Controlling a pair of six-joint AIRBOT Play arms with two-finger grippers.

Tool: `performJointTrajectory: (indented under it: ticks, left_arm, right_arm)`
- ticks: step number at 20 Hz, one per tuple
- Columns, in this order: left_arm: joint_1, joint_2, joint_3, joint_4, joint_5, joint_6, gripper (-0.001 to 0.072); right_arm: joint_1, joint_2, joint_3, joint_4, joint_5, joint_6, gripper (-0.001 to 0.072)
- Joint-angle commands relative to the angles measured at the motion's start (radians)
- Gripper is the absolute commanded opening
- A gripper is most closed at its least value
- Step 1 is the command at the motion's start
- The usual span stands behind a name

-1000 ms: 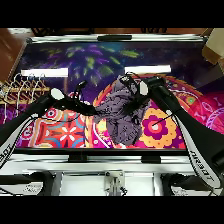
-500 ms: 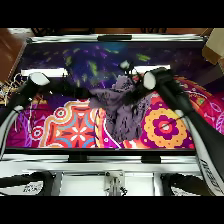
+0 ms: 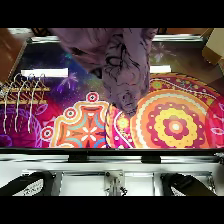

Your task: Fold the shirts.

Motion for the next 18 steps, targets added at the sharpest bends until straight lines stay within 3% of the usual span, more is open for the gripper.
performJointTrajectory:
  ticks: [1,2,4,7,9,11,14,18]
  left_arm:
    - [0.025,0.135,0.024,0.045,0.126,0.088,0.0069]
    - [0.025,0.164,-0.010,0.119,0.111,0.061,0.0068]
    - [0.025,0.195,-0.080,0.291,0.039,-0.087,0.0068]
    - [0.025,0.182,-0.199,0.519,-0.201,-0.309,0.0068]
    - [0.025,0.166,-0.333,0.583,-0.349,-0.368,0.0068]
    - [0.018,0.148,-0.501,0.584,-0.413,-0.378,0.0068]
    - [-0.003,0.138,-0.779,0.586,-0.335,-0.345,0.0068]
    - [-0.002,0.135,-1.100,0.566,-0.153,-0.340,0.0068]
  right_arm:
    - [-0.001,0.047,0.044,0.076,0.038,-0.032,0.0086]
    - [-0.001,0.037,0.044,0.074,0.138,-0.020,0.0086]
    - [-0.003,0.009,0.044,0.042,0.311,0.035,0.0086]
    - [-0.003,-0.058,0.044,-0.090,0.554,0.098,0.0088]
    - [-0.003,-0.142,0.043,-0.159,0.768,0.147,0.0087]
    - [-0.002,-0.232,0.015,-0.150,0.934,0.173,0.0088]
    - [-0.002,-0.318,-0.156,-0.117,0.970,0.175,0.0088]
    - [-0.002,-0.335,-0.518,-0.090,0.790,0.203,0.0089]
